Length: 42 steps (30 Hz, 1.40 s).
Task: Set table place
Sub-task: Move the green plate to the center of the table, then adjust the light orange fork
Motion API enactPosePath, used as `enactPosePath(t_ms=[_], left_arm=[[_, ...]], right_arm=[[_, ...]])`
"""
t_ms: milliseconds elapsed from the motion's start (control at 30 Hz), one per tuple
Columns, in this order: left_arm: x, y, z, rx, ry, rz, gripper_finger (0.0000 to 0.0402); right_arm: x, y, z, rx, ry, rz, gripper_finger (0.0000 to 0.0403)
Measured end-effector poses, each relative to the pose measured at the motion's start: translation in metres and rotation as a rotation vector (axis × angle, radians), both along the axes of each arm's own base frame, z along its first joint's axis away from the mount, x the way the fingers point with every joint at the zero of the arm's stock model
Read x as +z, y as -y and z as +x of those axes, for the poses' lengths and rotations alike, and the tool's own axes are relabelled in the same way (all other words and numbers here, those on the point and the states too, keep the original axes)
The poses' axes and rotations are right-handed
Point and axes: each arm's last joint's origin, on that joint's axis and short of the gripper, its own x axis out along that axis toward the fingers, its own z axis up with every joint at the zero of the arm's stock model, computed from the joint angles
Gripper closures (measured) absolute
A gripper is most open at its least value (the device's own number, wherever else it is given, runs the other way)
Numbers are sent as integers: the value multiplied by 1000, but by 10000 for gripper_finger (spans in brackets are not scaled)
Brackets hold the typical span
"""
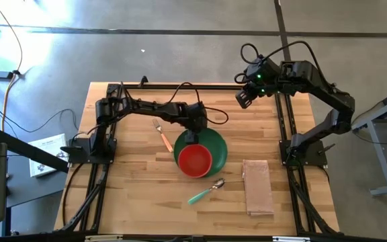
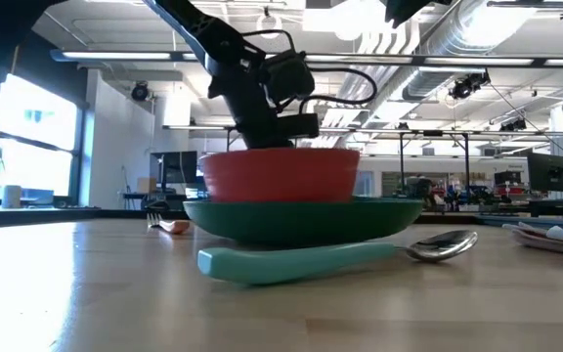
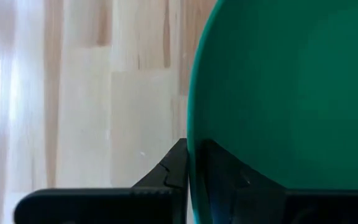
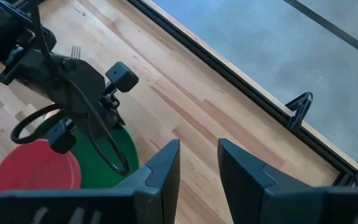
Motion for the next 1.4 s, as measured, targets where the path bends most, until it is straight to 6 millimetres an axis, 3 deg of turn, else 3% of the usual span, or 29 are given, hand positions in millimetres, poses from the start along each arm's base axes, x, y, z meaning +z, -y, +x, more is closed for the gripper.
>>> enactPosePath(t_ms=[167, 567, 700, 867, 1100, 1233, 1400], left_arm=[[0, 0, 1, -3, 3, 13, 356], [7, -1, 4, -14, 12, 0, 225], [31, -3, 11, -50, 22, -5, 203], [83, -4, 15, -62, 39, 35, 203], [146, 22, 2, -37, -84, 200, 228], [162, 51, -16, 36, -185, 264, 235], [164, 85, -39, 209, -288, 280, 232]], right_arm=[[0, 0, 0, 0, 0, 0, 304], [0, 0, 0, 4, -2, -2, 304], [0, 0, 0, 5, -2, -2, 304], [0, 0, 0, 7, -3, -3, 304], [-1, 0, -1, 20, -20, -7, 304], [-1, 0, -1, 33, -28, -14, 304], [-1, 0, -1, 51, -39, -25, 304]])
